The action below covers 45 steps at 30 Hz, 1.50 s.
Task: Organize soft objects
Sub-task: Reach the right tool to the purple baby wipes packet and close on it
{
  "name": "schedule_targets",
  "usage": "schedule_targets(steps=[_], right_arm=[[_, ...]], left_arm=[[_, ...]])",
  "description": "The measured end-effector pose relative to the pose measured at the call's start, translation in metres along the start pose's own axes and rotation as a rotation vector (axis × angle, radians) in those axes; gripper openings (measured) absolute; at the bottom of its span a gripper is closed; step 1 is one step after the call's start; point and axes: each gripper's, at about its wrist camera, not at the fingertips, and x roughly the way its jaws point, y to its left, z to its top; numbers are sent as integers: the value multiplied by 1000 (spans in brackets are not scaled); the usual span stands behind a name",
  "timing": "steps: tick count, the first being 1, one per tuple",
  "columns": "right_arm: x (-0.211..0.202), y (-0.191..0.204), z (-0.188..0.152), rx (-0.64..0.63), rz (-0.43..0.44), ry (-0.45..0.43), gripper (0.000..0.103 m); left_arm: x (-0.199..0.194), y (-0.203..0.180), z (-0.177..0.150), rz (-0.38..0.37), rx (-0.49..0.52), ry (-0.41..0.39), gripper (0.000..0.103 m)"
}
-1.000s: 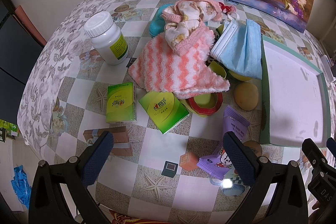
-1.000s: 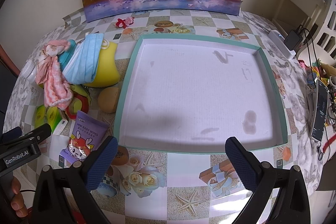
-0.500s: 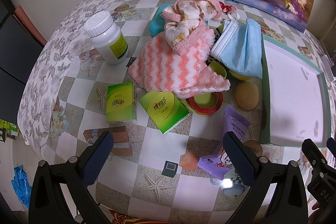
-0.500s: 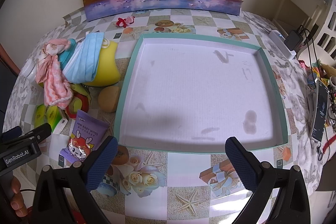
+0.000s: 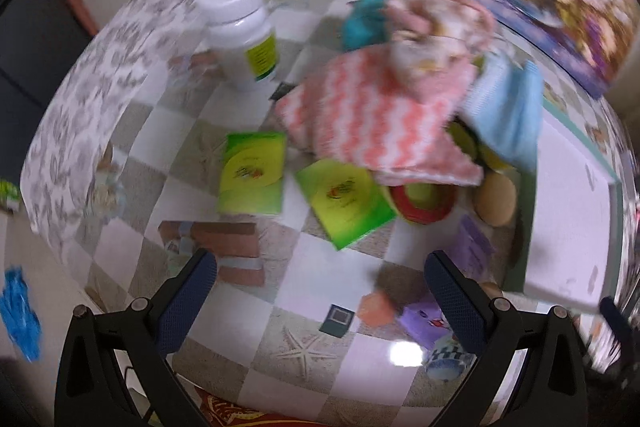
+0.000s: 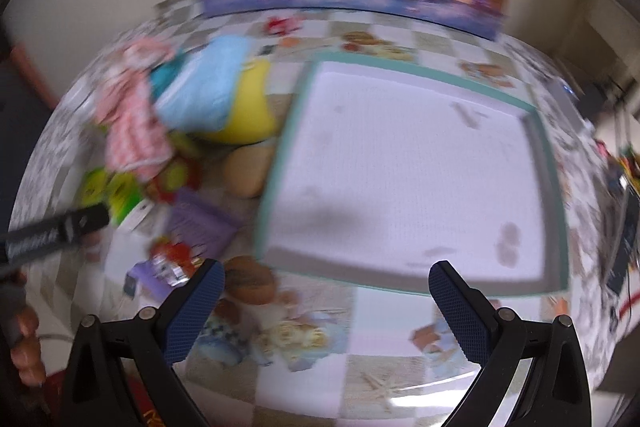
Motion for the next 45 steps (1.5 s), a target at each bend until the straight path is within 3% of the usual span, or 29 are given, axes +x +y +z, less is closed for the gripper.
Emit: schedule_targets(steps=[9,16,25,31,37,41,45], right_arm=[[21,72,-4,-250,183,82,103],[30,92,-1,-245,274,145,103],[67,74,16,-100,303,291,103],[78,67,20,-58,328,283,102],[89,82,14,-128,253,285,97],[91,86,12,-145,237,266,87],[88,90,16,-154,249,252,85]], left_arm=[[18,34,0,52,-87,40,103],[33,53,11,96,-132,65,103],[39,50,39,66,-163,112,103],[41,46,45,69,-169,99,103],[52,59,44,43,-185,134,103],[53,66,46,47,-196,127,103],[56,72,50,65,-205,127,103]])
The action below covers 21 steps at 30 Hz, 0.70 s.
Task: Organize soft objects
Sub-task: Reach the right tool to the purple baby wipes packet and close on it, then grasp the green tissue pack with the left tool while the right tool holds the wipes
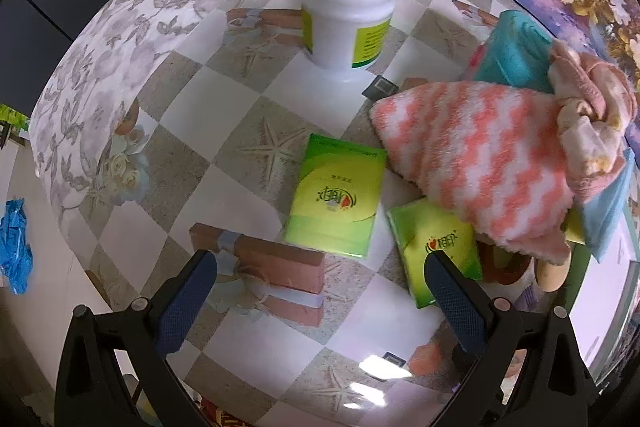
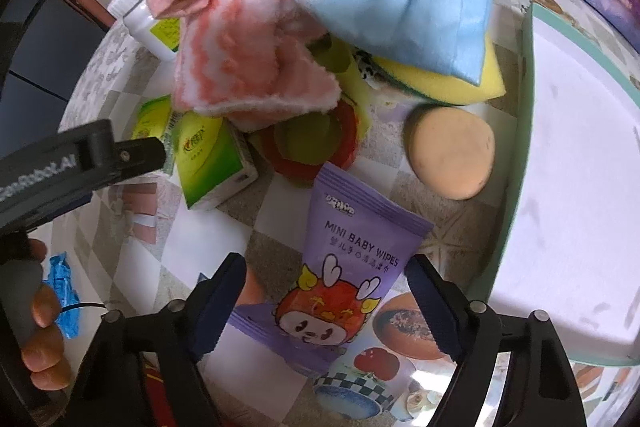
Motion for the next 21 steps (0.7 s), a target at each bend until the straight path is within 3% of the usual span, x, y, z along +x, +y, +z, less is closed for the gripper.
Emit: schedule_targets(steps=[5,7,9,21], right_arm=[[14,15,6,-12,-25,-11,77],[9,14,5,-11,-36,-18,66],[4,8,2,-4,-29,-23,47],[-29,-11,1,23,-8,-61,42]], left_arm=[[2,5,5,16,2,-12,103],[-2,0,-4,16,12,-18,103],[-4,-5,-7,20,26,-29,103],[-25,-36,-14,-31,100,-52,103]])
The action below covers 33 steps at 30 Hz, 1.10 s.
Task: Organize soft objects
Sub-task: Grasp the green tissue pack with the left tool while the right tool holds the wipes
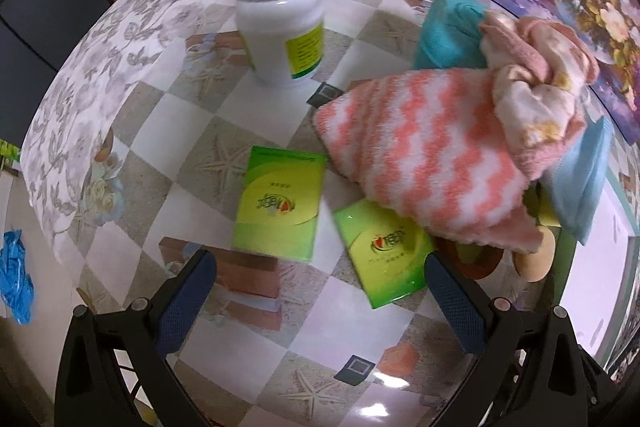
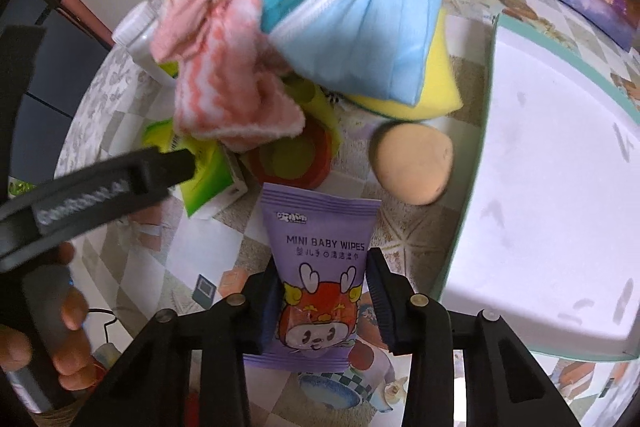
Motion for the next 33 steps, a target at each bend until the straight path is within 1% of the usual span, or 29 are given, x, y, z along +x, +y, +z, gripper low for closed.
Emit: schedule_targets(steps=[4,7,8,11,12,13,17,19,20,22,23,25,26,28,33], right_arm=[[-10,-1,2,-15,-5,-16,42],[-13,-1,4,-26,-7,-23,42],[-15,1,-1,-25,-9,-26,42],[-19,-2,-2,-9,-9,-32,42],[-20,-4,-2,-3,-11,-34,42],[-18,-5,-3,0,-14,-35,42],[-23,-11,-7,9,-18,-36,42],[-23,-11,-7,14,-23,-38,42],[-22,-12,-7,16,-27,-38,42],[-21,-13,-6,20,-30,-32,42],[-19,-12,-6,3,-25,-28,42],[-16,-12,-6,3,-31,-20,42],[-16,-13,-7,4,-34,-16,42],[-14,-15,-7,7,-39,-12,42],[-13,-16,-7,10,-43,-12,42]], left_arm=[[-4,5,5,6,-16,-27,103],[-6,10,9,52,-31,-50,103],[-6,10,10,67,-25,-55,103],[-1,16,14,101,-6,-57,102],[-1,15,14,105,-2,-61,100],[3,19,20,109,3,-62,94],[16,27,26,131,19,-48,83],[23,33,29,115,13,-34,71],[25,34,29,102,8,-33,68],[29,36,29,80,3,-17,54],[33,36,29,73,4,-5,52],[41,38,26,55,-2,17,50],[41,40,26,47,-8,6,49],[42,44,27,35,-23,9,49],[42,48,25,37,-20,-3,49]])
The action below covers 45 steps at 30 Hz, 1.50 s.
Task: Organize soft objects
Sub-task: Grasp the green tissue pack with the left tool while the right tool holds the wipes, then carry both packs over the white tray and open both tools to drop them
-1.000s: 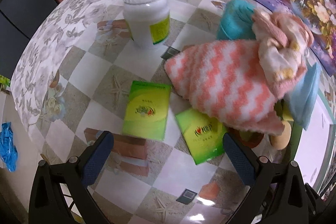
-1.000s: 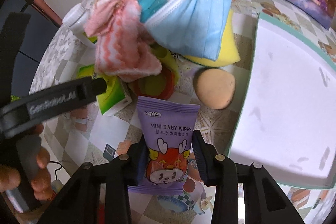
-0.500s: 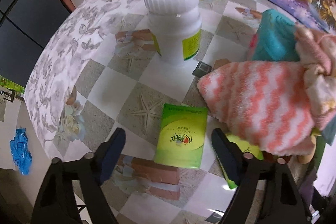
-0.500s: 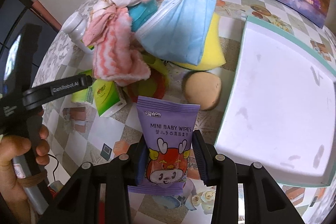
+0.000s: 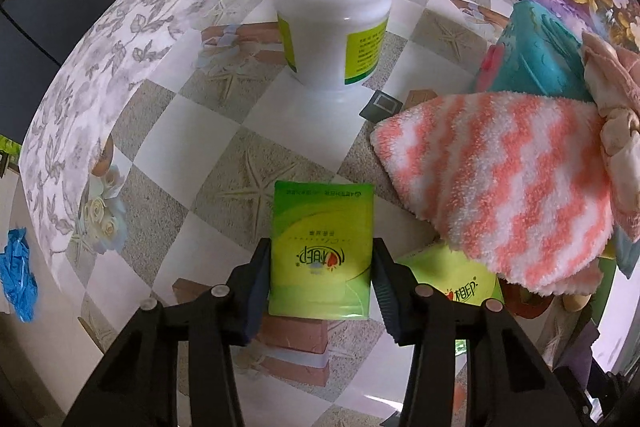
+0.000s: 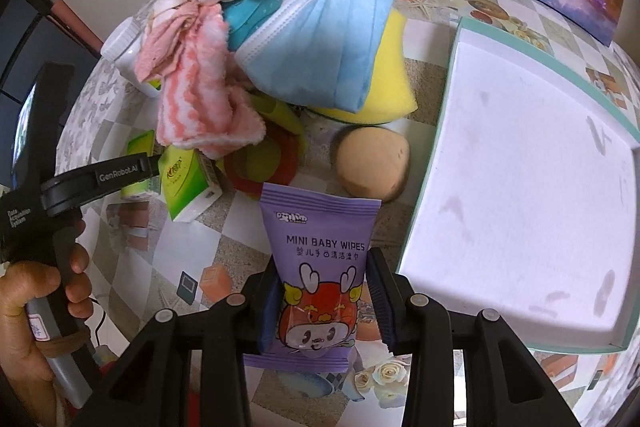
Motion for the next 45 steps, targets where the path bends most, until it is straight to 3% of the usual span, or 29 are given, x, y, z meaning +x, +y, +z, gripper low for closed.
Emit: schedule_targets(steps=[14,20,27,32,34,36,40,45], right_arm=[[-11,4,1,-6,18,-21,42],[-31,0,1,3,34,-70,42],[-54,-20,6,63,7,-140,42],[-69,-45,9,131,-51,-190,42],[-70,-55,9,155,-115,-192,42],[-69,-65,10,169,-156,-184,42],[-67,-94,9,256,-154,-170,42],[-72,-127,4,337,-248,-167,42]], left_arm=[[-10,-6,-16,-25,16,-2,48],[-44,8,-24,-68,-22,-81,48],[-90,4,-34,-64,-11,-169,48],[-131,-33,-38,-89,94,-266,48],[-144,-51,-41,-97,144,-298,48],[-151,-67,-42,-120,190,-302,48],[-158,-114,-49,-131,298,-298,48],[-159,-178,-66,-172,431,-282,48]])
